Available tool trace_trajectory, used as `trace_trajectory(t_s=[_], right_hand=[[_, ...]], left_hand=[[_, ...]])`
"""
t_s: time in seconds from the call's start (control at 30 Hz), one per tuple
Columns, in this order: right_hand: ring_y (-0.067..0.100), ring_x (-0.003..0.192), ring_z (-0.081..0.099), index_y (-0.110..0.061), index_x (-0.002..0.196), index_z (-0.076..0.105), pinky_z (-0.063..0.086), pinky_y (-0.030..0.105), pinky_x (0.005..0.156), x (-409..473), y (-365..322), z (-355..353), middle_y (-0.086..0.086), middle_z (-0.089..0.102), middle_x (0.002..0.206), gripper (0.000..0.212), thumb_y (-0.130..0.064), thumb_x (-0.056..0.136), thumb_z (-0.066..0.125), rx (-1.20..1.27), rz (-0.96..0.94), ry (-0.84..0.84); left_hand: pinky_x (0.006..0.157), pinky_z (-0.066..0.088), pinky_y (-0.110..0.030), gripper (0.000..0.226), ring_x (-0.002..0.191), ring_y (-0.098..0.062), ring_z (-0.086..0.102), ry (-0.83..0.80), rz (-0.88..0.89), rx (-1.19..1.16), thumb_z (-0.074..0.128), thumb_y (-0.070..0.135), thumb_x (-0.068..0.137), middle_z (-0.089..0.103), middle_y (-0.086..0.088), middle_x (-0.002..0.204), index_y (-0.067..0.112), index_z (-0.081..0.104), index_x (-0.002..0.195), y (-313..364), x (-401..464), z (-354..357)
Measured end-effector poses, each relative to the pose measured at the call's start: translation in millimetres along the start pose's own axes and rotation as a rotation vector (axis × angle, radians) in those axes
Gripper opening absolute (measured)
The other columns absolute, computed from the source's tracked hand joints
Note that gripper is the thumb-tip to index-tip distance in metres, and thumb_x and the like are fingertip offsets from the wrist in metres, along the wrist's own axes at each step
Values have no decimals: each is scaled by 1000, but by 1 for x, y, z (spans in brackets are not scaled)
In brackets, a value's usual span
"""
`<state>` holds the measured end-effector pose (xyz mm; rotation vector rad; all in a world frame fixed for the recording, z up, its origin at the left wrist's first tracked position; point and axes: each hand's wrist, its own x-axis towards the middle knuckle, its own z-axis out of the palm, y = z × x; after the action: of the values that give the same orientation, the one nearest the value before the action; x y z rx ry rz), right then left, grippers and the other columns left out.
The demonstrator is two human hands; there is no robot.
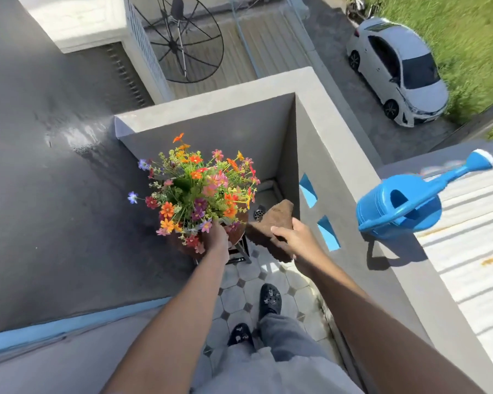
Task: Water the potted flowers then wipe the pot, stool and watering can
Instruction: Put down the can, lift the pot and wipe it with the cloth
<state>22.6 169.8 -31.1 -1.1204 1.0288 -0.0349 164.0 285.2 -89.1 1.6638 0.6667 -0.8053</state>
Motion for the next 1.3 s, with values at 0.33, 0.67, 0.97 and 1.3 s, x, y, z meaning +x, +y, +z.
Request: trace_trajectory(t_s=[0.33,0.67,0.97,1.3], right_hand=[[32,98,70,-16,97,70,54,57,89,55,-8,3,7,76,96,19,-16,79,66,13,49,58],[15,107,68,-18,108,70,47,43,105,59,-50,28,1,76,108,37,-47,98,50,343,27,43],[27,107,69,-12,97,73,50,50,101,18,-104,45,14,74,108,28,-35,96,58,574,-279,122],[-20,64,51,-28,91,45,37,-3,62,-42,-146,109,-19,46,85,26,-4,100,46,-109,-551,25]], left_hand=[[70,39,-25,39,62,-12,39,39,-105,-124,30,25,108,42,-1,71,18,46,73,5,23,17],[36,36,-14,29,58,-15,46,-38,-16,-199,35,10,101,53,-8,73,12,54,79,40,-1,-20],[32,39,-15,27,45,-12,58,-145,13,-228,27,16,108,63,-11,64,2,50,104,92,-58,-90],[28,29,-14,30,38,-11,50,-260,126,-235,33,18,107,53,-12,64,5,50,86,127,-124,-125]])
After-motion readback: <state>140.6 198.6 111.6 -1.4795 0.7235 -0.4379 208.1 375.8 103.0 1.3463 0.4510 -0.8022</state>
